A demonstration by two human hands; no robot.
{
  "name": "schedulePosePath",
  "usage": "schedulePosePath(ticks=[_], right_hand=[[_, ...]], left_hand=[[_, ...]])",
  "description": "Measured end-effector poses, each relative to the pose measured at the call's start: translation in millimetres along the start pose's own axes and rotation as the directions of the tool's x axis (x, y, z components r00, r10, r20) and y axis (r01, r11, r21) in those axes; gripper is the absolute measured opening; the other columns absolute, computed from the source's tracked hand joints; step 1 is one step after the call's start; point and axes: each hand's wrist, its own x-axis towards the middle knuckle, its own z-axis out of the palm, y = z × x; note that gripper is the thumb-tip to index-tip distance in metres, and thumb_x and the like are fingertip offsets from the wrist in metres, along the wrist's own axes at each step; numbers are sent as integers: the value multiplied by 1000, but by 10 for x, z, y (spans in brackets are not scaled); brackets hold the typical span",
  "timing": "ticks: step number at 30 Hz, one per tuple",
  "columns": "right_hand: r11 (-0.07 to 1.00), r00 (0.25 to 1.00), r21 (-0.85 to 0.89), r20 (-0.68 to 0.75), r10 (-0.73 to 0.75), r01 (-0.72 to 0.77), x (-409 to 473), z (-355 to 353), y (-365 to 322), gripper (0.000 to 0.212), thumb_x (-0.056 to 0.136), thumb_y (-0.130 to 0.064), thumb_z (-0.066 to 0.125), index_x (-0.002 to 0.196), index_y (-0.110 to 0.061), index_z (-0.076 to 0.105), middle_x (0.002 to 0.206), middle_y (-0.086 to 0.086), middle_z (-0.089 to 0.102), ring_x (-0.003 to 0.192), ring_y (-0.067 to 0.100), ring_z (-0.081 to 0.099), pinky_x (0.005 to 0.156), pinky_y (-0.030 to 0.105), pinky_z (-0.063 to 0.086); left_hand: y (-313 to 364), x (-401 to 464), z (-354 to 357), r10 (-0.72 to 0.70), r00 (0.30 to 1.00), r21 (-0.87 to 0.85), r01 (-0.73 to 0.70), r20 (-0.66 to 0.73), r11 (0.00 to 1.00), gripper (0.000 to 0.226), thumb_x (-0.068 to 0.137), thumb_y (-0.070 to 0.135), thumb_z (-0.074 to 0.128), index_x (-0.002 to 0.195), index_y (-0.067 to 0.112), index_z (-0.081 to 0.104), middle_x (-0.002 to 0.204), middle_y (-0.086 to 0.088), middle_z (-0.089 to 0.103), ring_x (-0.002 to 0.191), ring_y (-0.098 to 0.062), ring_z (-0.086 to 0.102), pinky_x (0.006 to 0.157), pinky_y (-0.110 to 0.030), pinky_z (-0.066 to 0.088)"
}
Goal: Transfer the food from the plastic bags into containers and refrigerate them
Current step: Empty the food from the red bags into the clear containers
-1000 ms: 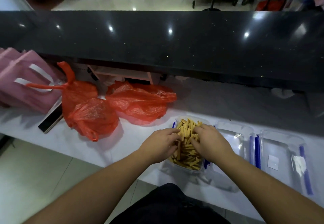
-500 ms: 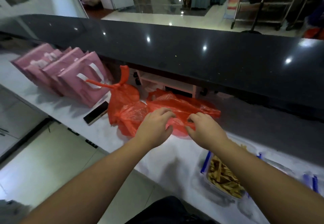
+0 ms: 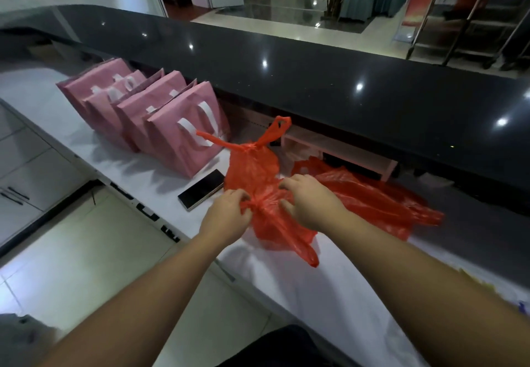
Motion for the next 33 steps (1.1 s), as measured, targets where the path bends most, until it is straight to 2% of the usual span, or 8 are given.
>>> schedulePosePath(ticks=[3, 7, 12, 17, 22, 25, 29, 33], right_hand=[[997, 996, -44, 61, -65, 68, 173, 149, -154, 50, 96, -40, 61, 143, -24, 55, 144, 0, 55, 133, 26, 46, 107, 43, 46], [974, 985, -210, 166, -45, 80, 296, 328, -181, 59, 88, -41, 66, 144, -29, 52, 141, 0, 55, 132, 29, 48, 106, 45, 45], [976, 984, -214, 169, 61, -23, 321, 390, -61, 24, 96, -21, 52, 116, -16, 63, 116, 10, 62, 112, 34, 58, 91, 42, 50], [986, 986, 57, 53, 156, -159, 263, 315, -15, 18, 97, -28, 62, 107, -18, 73, 108, 4, 73, 101, 26, 66, 84, 39, 54], [894, 959, 375, -45, 281, -244, 184, 133, -48, 10, 96, -26, 68, 98, -23, 77, 98, -6, 74, 92, 12, 65, 79, 28, 48], [841, 931, 462, -82, 356, -281, 130, 39, -15, 9, 95, -26, 68, 96, -24, 76, 94, -9, 73, 91, 10, 65, 79, 28, 49], [767, 890, 554, -97, 446, -324, -12, 2, 94, 9, 96, -22, 67, 93, -22, 76, 90, -10, 73, 88, 9, 65, 77, 26, 49], [733, 848, 557, -92, 522, -391, -181, 37, 224, 10, 100, -24, 62, 97, -23, 72, 94, -11, 69, 87, 6, 61, 72, 24, 44]], left_hand=[[-97, 14, 102, -51, 996, -57, 55, 75, 997, 25, 91, 46, 58, 110, 30, 68, 108, 5, 71, 98, -20, 70, 85, -42, 59], [-81, 62, 212, -66, 990, -120, 82, 125, 989, 34, 92, 40, 69, 121, 21, 70, 116, 0, 75, 106, -23, 70, 91, -40, 57], [-48, 112, 347, -27, 989, -208, 57, 147, 977, 49, 84, 42, 79, 129, 31, 64, 124, 7, 69, 110, -16, 67, 96, -36, 56], [42, 186, 370, 6, 996, -317, 23, 90, 948, 42, 87, 32, 81, 124, 33, 61, 110, 13, 69, 97, -8, 66, 87, -30, 56], [115, 266, 207, 33, 999, -405, -40, -24, 913, 25, 91, 17, 72, 101, 36, 58, 91, 13, 70, 85, -4, 67, 79, -32, 58], [173, 322, 86, 106, 991, -411, -131, -82, 902, 18, 90, 14, 70, 94, 31, 65, 89, 13, 71, 83, -4, 66, 80, -30, 57], [249, 393, 5, 212, 973, -326, -231, -95, 917, 16, 92, 14, 69, 98, 28, 75, 95, 15, 72, 90, -2, 66, 85, -24, 55], [351, 404, -8, 259, 964, -228, -267, -65, 936, 19, 96, 12, 66, 107, 23, 77, 102, 13, 67, 95, -2, 60, 81, -1, 39]])
